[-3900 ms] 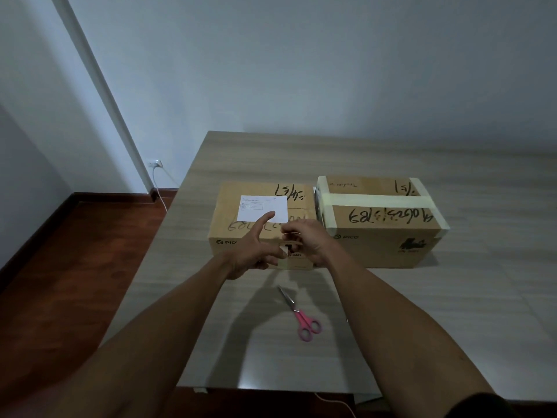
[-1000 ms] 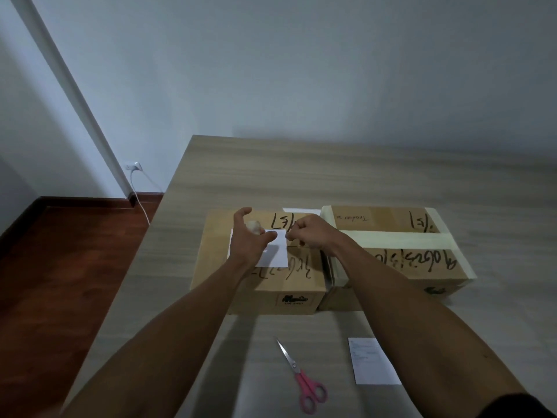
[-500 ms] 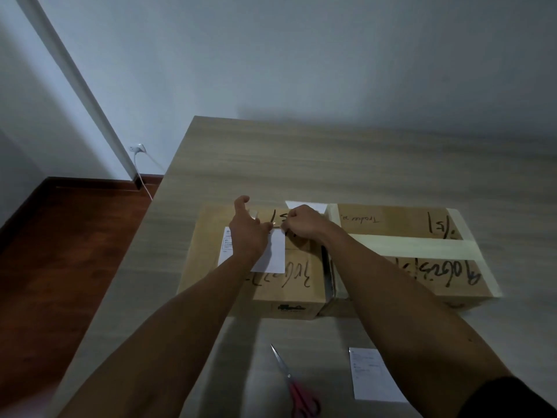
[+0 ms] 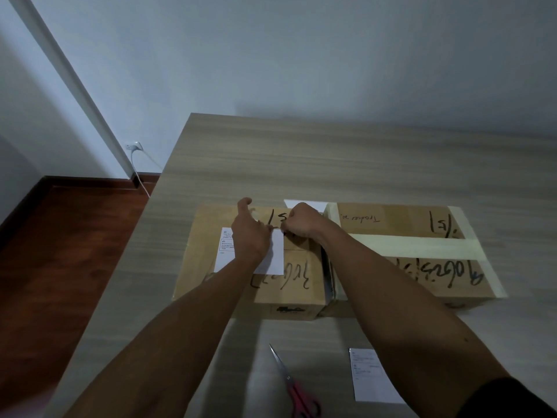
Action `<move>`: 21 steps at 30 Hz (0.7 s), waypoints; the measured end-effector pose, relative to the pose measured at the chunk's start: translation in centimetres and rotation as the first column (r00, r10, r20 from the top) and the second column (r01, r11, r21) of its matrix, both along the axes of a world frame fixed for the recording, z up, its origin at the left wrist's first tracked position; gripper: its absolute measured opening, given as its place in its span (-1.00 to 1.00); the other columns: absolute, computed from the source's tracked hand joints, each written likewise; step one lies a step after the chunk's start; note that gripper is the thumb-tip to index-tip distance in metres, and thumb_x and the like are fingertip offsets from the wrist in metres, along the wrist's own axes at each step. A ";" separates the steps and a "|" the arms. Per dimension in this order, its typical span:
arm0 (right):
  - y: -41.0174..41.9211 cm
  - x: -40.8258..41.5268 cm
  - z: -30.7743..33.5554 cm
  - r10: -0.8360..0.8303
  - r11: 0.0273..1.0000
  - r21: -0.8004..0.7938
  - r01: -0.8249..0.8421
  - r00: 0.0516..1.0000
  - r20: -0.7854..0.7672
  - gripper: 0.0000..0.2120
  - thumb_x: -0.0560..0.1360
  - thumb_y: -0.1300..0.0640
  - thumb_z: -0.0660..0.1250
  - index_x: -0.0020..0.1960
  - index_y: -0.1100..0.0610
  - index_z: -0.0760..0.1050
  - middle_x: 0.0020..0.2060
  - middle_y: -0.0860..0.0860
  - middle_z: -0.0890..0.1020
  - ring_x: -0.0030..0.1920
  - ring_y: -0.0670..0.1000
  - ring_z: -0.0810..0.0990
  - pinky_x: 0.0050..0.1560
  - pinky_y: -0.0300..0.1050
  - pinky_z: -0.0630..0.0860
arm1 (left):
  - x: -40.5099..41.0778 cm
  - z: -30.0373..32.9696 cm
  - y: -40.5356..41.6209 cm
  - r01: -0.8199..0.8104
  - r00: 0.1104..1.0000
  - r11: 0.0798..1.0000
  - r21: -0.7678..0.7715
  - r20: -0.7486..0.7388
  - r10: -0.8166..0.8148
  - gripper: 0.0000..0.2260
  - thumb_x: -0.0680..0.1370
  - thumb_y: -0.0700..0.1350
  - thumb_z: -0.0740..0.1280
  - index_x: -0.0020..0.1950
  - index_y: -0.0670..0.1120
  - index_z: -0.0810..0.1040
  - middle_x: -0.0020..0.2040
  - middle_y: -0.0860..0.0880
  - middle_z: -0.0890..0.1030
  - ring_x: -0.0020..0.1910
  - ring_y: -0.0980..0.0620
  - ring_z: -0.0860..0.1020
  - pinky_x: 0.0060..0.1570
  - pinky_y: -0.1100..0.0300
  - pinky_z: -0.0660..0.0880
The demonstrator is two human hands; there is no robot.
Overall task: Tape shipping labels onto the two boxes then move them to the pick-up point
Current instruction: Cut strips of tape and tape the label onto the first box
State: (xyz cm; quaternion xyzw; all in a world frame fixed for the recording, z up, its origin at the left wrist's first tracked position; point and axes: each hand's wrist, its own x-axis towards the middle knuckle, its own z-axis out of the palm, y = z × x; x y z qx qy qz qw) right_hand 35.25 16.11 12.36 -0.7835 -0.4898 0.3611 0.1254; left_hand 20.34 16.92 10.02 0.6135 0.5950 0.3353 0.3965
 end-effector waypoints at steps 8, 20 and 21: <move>0.3 0.1 -0.3 0.020 1.000 -0.006 -0.020 1.000 0.022 -0.67 0.45 0.20 0.45 -0.37 0.16 0.35 -0.45 0.07 0.37 -0.41 0.06 0.37 -0.32 -0.14 0.30 | 0.2 -0.4 0.2 -0.021 1.000 1.000 -0.005 -0.019 0.021 -0.43 0.54 -0.35 0.41 0.49 -0.11 0.30 -0.24 0.09 0.52 -0.29 0.21 0.51 -0.38 0.51 0.39; 0.7 0.3 -0.6 -0.086 0.996 -0.017 0.086 0.996 0.016 -0.65 0.40 0.13 0.61 -0.26 0.15 0.41 -0.31 0.08 0.56 -0.27 0.07 0.55 -0.33 -0.14 0.40 | -0.5 1.0 0.8 -0.043 0.997 0.994 -0.104 -0.075 0.035 -0.18 0.38 -0.21 0.63 0.51 -0.12 0.24 0.02 -0.09 0.51 -0.12 0.01 0.49 -0.11 0.16 0.40; 0.8 0.3 -0.7 -0.099 0.995 -0.019 0.099 0.995 0.009 -0.66 0.41 0.13 0.59 -0.26 0.15 0.41 -0.31 0.08 0.55 -0.28 0.06 0.55 -0.33 -0.14 0.40 | -0.5 1.0 1.0 -0.042 0.996 0.993 -0.111 -0.076 0.034 -0.17 0.37 -0.21 0.64 0.51 -0.11 0.24 0.02 -0.10 0.51 -0.09 -0.03 0.50 -0.11 0.12 0.42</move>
